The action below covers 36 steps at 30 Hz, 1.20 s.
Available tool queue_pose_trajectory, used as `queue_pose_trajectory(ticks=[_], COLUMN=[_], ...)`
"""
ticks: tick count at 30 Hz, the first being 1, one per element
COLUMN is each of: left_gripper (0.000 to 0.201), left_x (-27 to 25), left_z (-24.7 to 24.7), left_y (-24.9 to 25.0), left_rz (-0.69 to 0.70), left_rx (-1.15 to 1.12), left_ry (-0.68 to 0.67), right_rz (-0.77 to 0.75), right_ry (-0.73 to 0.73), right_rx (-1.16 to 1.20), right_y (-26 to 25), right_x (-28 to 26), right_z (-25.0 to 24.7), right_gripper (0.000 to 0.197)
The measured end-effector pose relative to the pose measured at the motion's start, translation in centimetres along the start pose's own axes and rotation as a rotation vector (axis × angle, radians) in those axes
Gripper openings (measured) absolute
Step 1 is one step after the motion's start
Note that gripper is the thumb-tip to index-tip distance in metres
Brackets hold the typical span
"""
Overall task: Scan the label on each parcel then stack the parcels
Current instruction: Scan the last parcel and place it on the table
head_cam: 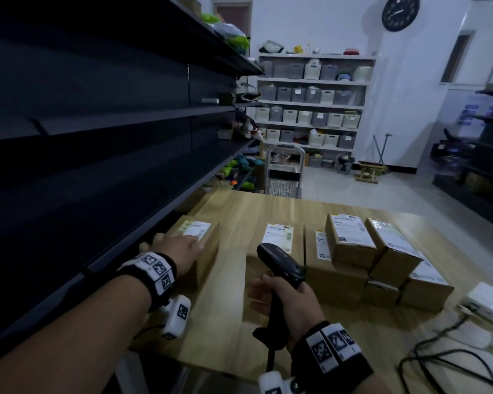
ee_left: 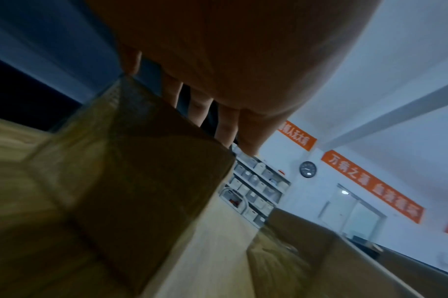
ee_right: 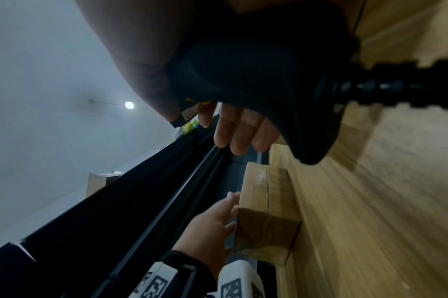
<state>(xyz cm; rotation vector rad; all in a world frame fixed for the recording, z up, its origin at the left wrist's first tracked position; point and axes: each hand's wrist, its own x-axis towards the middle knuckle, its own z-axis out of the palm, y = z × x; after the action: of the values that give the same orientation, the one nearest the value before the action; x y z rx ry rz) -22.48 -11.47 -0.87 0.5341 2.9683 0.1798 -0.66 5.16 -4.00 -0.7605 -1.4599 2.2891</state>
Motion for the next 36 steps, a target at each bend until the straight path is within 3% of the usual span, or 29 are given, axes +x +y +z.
queue_pose_trajectory(ticks=[4, 8, 10, 12, 14, 17, 21, 27, 29, 32, 36], left_gripper=[0.04, 0.016, 0.052, 0.09, 0.103, 0.099, 0.068, 0.074, 0.067, 0.064, 0.079], left_x=[-2.2, -2.8, -2.9, -2.5, -2.2, -2.9, -4.5, -6.3, -6.5, -6.2, -5.9], left_z=[0.1, 1.1, 1.5, 2.1, 2.5, 3.3, 4.9, 7.2, 7.9, 8.6, 8.5], left_y=[0.7, -0.1, -0.6, -1.2, -1.8, -2.1, -1.8, -1.8, -1.4, -1.3, -1.4], left_rz=[0.07, 0.038, -0.03, -0.115, -0.169, -0.177, -0.128, 0.018, 0.029, -0.043, -0.062], left_rx=[-0.029, -0.318, -0.407, -0.47, -0.657, -0.902, -1.097, -1.332, -1.386, -1.51, -1.562], left_ry=[0.062, 0.076, 0.134, 0.1, -0.024, -0.111, -0.1, 0.051, 0.084, 0.02, -0.042], right_rz=[-0.001, -0.019, -0.018, -0.022, -0.027, -0.013, -0.022, -0.027, -0.062, -0.091, -0.011], right_ry=[-0.031, -0.052, -0.063, -0.07, -0.084, -0.111, -0.12, -0.147, -0.16, -0.133, -0.088], right_rx=[-0.012, -0.072, -0.103, -0.11, -0.115, -0.125, -0.197, -0.215, -0.222, -0.254, -0.244], right_y=[0.7, 1.6, 2.0, 2.2, 2.4, 2.7, 2.9, 2.4, 2.2, 1.9, 1.1], right_x=[0.0, 0.4, 0.7, 0.8, 0.7, 0.6, 0.5, 0.1, -0.2, -0.5, -0.6], right_z=[0.7, 1.1, 1.3, 1.5, 1.9, 2.7, 3.4, 2.7, 2.7, 2.7, 2.2], right_gripper=[0.024, 0.029, 0.033, 0.033, 0.031, 0.034, 0.035, 0.027, 0.022, 0.018, 0.017])
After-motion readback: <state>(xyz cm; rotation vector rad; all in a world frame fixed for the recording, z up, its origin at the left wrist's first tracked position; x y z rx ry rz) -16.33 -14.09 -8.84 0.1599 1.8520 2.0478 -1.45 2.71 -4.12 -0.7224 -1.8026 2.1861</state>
